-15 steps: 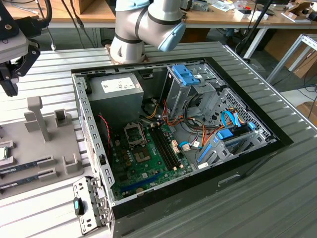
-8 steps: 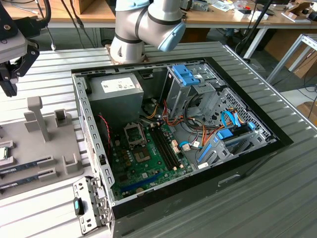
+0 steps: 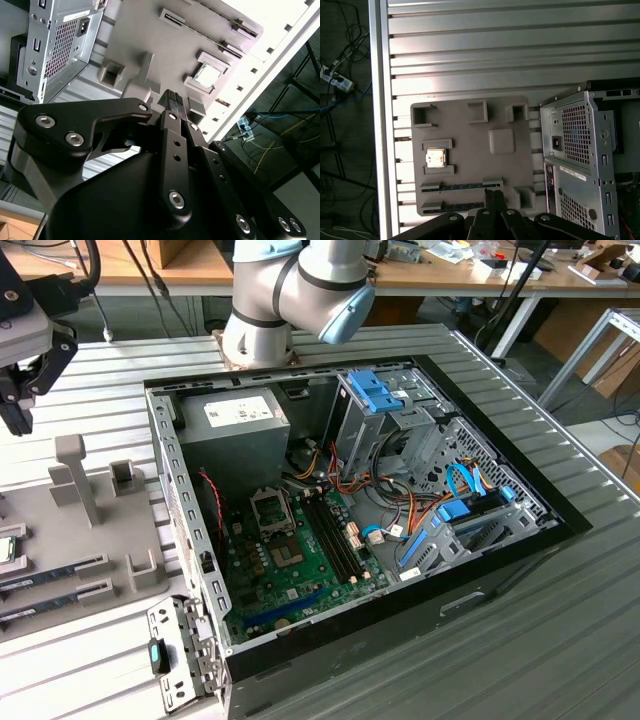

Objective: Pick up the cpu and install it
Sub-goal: 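Reach for the cpu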

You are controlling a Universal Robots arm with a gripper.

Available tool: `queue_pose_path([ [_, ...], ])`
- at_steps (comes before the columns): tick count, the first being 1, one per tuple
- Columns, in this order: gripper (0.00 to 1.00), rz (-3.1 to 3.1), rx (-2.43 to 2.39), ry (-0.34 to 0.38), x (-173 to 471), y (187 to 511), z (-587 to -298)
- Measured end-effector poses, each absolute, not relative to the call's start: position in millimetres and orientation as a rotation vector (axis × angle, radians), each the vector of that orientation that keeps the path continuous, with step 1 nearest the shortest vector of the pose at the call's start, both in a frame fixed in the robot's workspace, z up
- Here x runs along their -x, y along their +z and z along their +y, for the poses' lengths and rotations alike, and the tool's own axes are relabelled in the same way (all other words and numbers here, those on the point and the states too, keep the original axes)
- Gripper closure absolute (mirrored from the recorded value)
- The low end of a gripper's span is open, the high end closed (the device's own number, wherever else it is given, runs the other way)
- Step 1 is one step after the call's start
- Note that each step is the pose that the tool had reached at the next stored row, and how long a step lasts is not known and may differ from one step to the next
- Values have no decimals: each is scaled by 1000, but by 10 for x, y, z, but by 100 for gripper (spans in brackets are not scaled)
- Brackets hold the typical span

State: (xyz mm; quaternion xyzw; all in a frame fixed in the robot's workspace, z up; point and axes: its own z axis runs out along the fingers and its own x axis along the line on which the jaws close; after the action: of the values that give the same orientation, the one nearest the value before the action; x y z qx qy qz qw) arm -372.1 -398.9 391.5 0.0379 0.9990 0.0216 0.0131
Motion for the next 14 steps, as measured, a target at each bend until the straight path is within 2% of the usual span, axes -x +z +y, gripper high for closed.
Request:
queue_pose_path([
  [14,89,3112,-118,67,3753,3905,-3989],
])
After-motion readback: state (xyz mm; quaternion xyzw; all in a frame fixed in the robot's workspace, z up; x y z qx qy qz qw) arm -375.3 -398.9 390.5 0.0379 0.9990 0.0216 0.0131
